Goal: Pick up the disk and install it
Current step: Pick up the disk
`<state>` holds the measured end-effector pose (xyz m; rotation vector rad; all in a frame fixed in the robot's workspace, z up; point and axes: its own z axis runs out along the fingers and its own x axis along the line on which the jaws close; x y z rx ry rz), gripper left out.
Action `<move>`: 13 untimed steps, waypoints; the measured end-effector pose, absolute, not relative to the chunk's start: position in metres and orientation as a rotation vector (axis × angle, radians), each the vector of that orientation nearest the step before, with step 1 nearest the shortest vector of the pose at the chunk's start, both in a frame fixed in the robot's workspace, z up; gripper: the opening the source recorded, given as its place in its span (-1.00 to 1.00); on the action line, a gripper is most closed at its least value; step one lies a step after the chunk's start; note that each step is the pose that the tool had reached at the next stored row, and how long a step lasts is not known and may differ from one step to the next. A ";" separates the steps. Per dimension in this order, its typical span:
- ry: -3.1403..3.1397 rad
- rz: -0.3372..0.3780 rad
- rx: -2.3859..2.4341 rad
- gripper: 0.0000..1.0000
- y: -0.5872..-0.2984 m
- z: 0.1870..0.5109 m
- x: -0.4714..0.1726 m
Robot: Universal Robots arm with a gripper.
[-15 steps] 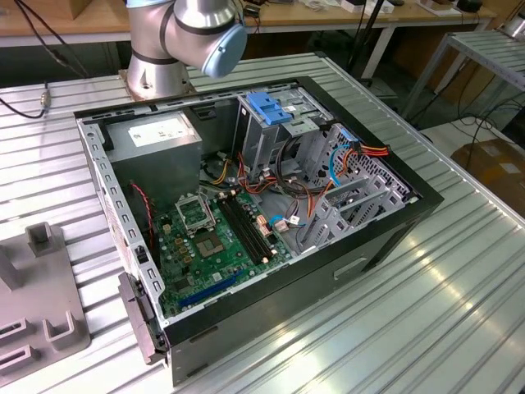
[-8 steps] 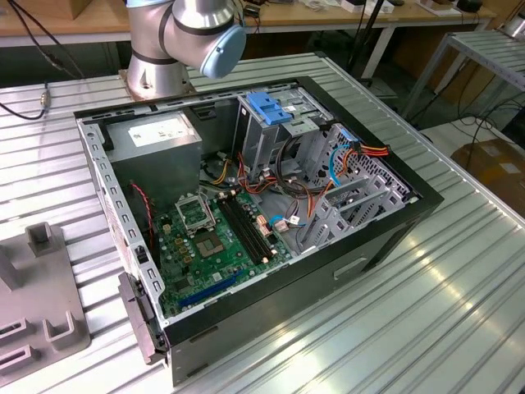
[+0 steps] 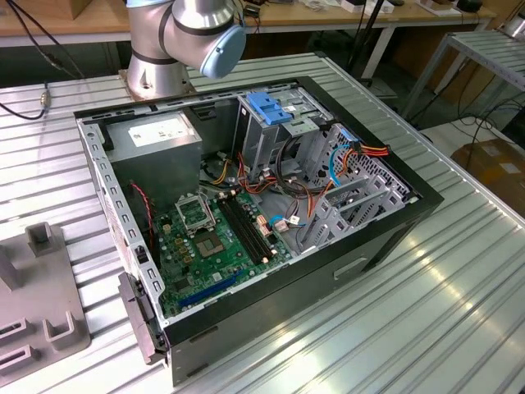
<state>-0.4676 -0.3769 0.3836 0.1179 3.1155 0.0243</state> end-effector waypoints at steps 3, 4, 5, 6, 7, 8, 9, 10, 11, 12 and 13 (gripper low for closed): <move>3.116 0.024 0.118 -0.80 -0.377 0.384 -0.468; 3.116 0.024 0.118 -0.80 -0.377 0.384 -0.468; 3.116 0.024 0.118 -0.80 -0.377 0.384 -0.468; 3.116 0.024 0.118 -0.80 -0.377 0.384 -0.468; 3.116 0.024 0.118 -0.80 -0.377 0.384 -0.468; 3.116 0.024 0.117 -0.80 -0.377 0.384 -0.468; 3.116 0.024 0.115 -0.80 -0.377 0.384 -0.468; 3.116 0.024 0.105 -0.80 -0.377 0.384 -0.468; 3.117 0.025 0.086 -0.80 -0.377 0.384 -0.468; 3.117 0.025 0.073 -0.80 -0.377 0.384 -0.468; 3.118 0.025 0.054 -0.80 -0.377 0.384 -0.468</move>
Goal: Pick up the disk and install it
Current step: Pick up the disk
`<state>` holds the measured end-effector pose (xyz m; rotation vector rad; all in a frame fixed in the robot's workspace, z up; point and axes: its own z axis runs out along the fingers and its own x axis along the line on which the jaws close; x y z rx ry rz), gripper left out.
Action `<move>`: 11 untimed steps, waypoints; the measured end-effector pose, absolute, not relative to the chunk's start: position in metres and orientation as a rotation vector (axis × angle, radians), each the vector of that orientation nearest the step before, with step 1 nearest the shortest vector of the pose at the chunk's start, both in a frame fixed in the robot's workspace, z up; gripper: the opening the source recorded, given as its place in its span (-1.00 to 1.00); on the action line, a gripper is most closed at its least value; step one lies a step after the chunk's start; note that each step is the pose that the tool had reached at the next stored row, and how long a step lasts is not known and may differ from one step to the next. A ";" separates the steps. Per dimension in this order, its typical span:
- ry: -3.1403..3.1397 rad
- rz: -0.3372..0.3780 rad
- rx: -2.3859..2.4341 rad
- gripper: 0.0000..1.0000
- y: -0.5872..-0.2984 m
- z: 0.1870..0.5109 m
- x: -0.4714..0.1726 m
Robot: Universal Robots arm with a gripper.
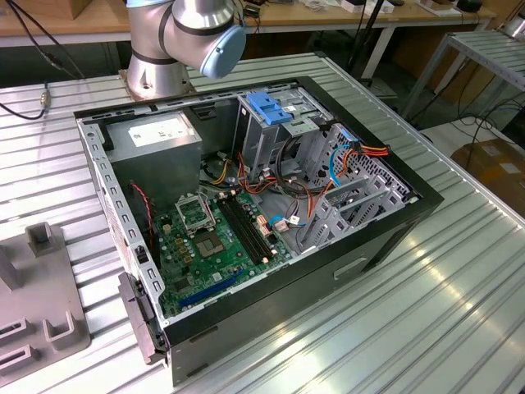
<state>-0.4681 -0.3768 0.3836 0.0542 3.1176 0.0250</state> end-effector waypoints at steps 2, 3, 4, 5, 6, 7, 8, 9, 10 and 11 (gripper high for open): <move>3.118 0.026 0.008 -0.80 -0.377 0.384 -0.468; 3.118 0.026 -0.072 -0.80 -0.377 0.384 -0.468; 3.116 0.027 -0.137 -0.80 -0.377 0.384 -0.468; 3.115 0.028 -0.174 -0.80 -0.377 0.384 -0.468; 3.113 0.028 -0.196 -0.80 -0.377 0.384 -0.468; 3.111 0.028 -0.231 -0.80 -0.377 0.384 -0.468; 3.108 0.029 -0.267 -0.80 -0.377 0.384 -0.468; 3.103 0.029 -0.328 -0.80 -0.377 0.384 -0.468; 3.098 0.030 -0.375 -0.80 -0.377 0.384 -0.468; 3.095 0.030 -0.399 -0.80 -0.377 0.384 -0.468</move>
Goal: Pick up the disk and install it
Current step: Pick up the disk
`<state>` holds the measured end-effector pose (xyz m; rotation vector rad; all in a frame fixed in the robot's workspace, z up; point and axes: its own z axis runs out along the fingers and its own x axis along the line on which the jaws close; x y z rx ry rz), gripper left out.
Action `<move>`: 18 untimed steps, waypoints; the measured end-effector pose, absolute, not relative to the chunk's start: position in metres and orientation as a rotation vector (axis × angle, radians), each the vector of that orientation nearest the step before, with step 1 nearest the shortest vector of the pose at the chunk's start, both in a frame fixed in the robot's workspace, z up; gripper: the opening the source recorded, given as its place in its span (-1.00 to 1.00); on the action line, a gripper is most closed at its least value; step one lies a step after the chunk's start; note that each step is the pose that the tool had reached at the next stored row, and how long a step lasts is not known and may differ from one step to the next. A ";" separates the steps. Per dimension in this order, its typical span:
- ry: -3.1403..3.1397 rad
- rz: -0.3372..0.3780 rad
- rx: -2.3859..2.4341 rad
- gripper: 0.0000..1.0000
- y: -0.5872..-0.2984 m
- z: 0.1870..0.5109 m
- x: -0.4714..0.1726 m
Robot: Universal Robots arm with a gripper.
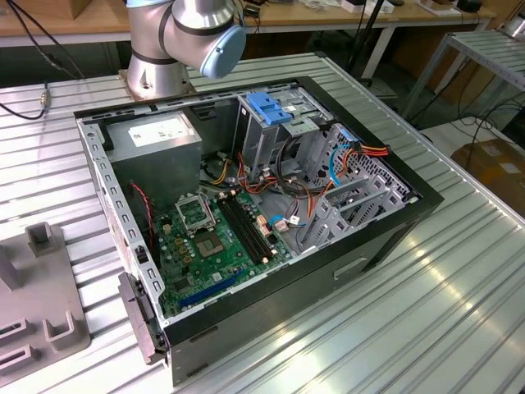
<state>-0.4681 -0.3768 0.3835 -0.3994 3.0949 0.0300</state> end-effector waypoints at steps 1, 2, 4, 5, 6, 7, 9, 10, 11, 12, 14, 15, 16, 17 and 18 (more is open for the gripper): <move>3.092 0.030 -0.421 -0.80 -0.377 0.384 -0.468; 3.088 0.031 -0.451 -0.80 -0.377 0.384 -0.468; 3.079 0.031 -0.513 -0.80 -0.377 0.384 -0.468; 3.073 0.032 -0.547 -0.80 -0.377 0.384 -0.468; 3.069 0.032 -0.573 -0.80 -0.377 0.384 -0.468; 3.061 0.032 -0.613 -0.80 -0.377 0.383 -0.468; 3.051 0.033 -0.662 -0.80 -0.377 0.383 -0.468; 3.046 0.033 -0.688 -0.80 -0.377 0.383 -0.468; 3.040 0.033 -0.712 -0.80 -0.377 0.383 -0.468; 3.035 0.033 -0.734 -0.80 -0.377 0.384 -0.468; 3.009 0.034 -0.838 -0.80 -0.377 0.383 -0.468; 2.998 0.035 -0.879 -0.80 -0.377 0.383 -0.468; 2.990 0.035 -0.907 -0.80 -0.377 0.383 -0.468; 2.981 0.035 -0.936 -0.80 -0.377 0.383 -0.468; 2.965 0.036 -0.985 -0.80 -0.377 0.383 -0.468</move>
